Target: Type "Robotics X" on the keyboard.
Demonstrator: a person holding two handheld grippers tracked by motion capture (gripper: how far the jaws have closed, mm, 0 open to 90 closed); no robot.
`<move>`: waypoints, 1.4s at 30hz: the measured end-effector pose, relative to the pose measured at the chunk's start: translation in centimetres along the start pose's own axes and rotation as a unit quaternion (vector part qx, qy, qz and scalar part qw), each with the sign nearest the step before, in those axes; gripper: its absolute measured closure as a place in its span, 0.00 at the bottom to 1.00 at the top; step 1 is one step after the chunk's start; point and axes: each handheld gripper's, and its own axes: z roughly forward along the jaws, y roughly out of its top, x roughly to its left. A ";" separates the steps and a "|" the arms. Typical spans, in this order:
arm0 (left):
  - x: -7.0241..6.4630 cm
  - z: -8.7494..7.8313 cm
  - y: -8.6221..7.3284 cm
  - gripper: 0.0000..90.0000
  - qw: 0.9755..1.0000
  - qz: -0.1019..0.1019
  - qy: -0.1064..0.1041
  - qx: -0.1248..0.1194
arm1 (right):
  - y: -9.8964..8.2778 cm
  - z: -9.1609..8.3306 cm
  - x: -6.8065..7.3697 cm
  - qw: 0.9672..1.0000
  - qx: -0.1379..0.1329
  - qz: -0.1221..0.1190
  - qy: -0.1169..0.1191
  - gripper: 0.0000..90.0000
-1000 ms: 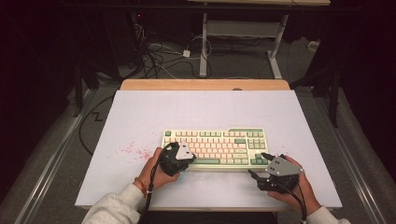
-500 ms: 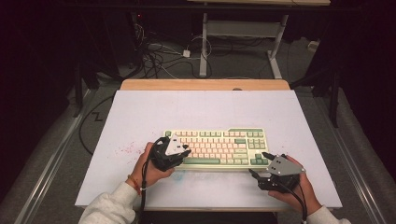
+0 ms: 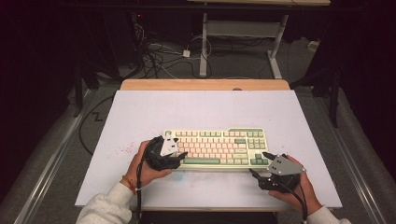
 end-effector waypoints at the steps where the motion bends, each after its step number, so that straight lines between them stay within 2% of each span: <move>1: 0.0 -0.1 0.0 0.38 1.000 0.000 0.002 -0.001 | 0.0 0.0 0.0 1.000 0.000 0.000 0.000 0.31; 5: -0.1 -0.2 -0.2 0.27 1.000 0.002 0.006 -0.006 | 0.0 0.0 -0.1 1.000 0.000 0.004 -0.002 0.31; 10: -0.2 -0.6 -0.7 0.22 1.000 0.007 0.015 -0.012 | 0.0 0.0 -0.1 1.000 -0.001 0.004 -0.003 0.31; 12: -0.1 -0.8 -1.0 0.22 1.000 0.012 0.021 -0.016 | 0.0 -0.1 -0.2 1.000 -0.001 0.004 -0.003 0.31; 21: 0.1 -1.6 -2.4 0.22 1.000 0.007 0.028 -0.012 | 0.0 -0.1 -0.2 1.000 -0.001 0.008 -0.008 0.32; 23: 0.0 -1.7 -2.6 0.22 0.999 0.007 0.037 -0.015 | 0.0 -0.1 -0.2 1.000 -0.002 0.008 -0.008 0.32; 28: -0.2 -1.9 -3.4 0.21 0.999 0.008 0.042 -0.010 | 0.1 -0.2 -0.2 1.000 -0.004 0.011 -0.008 0.32; 33: -0.3 -2.1 -4.3 0.21 0.999 0.004 0.045 0.001 | 0.2 -0.2 -0.2 1.000 -0.006 0.015 -0.006 0.33; 42: -0.4 -2.4 -5.2 0.21 0.999 -0.003 0.041 0.006 | 0.3 -0.2 -0.3 1.000 -0.007 0.015 -0.007 0.34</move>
